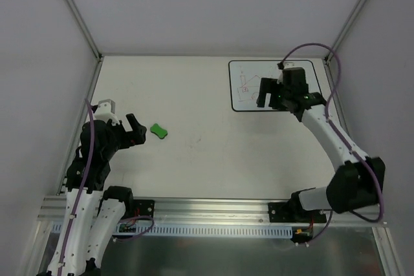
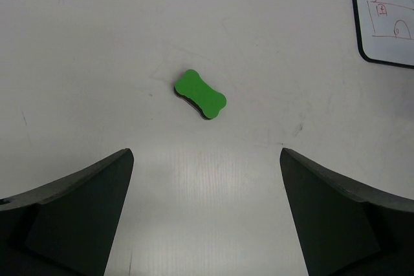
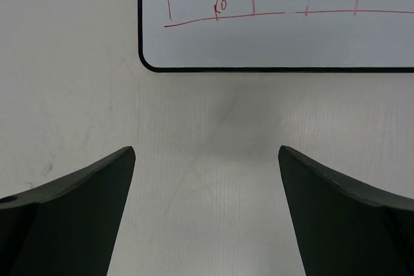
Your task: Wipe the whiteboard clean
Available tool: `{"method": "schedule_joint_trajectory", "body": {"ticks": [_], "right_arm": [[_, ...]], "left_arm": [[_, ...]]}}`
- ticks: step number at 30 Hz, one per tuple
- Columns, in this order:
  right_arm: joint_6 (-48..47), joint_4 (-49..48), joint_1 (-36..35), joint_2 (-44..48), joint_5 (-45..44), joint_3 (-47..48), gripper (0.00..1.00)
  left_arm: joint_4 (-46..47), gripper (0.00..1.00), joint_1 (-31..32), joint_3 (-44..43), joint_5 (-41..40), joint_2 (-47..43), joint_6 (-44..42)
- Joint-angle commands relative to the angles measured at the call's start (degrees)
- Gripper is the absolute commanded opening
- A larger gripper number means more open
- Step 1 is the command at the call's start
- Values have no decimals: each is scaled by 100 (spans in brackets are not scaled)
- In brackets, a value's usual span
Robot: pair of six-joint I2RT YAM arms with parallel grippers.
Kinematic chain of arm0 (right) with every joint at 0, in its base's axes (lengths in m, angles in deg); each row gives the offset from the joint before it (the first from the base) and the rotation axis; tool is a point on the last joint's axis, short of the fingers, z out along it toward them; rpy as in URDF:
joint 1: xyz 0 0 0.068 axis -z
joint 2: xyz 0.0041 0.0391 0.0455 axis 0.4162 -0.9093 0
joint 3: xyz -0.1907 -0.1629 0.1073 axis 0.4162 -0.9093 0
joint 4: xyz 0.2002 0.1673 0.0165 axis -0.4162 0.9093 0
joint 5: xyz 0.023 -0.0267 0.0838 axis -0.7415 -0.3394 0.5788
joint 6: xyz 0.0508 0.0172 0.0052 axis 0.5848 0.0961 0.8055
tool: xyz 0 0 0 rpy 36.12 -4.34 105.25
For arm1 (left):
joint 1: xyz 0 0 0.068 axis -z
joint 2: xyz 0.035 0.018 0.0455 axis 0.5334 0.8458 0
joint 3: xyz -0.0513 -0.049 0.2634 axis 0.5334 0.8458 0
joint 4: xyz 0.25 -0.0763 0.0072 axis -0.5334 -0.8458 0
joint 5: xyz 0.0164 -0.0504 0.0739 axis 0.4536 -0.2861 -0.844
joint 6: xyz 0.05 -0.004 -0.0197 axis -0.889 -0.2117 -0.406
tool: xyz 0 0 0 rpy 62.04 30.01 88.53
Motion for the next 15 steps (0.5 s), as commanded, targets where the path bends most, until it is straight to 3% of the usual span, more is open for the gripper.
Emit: {"method": "schedule_joint_trajectory", "body": {"ticks": [1, 5, 9, 12, 15], "right_arm": [[-74, -618, -416, -958, -441, 609, 98], [-127, -636, -759, -2731, -388, 1506, 94], [-153, -610, -1181, -3787, -370, 2445, 91], [-66, -513, -1331, -4377, -309, 2868, 83], [92, -416, -1375, -4651, -221, 3054, 82]], "left_arm": [[526, 99, 34, 123, -112, 27, 100], [526, 99, 26, 185, -200, 45, 30], [526, 99, 26, 220, -156, 54, 30], [526, 99, 26, 212, -182, 80, 30], [535, 99, 26, 220, -174, 89, 38]]}}
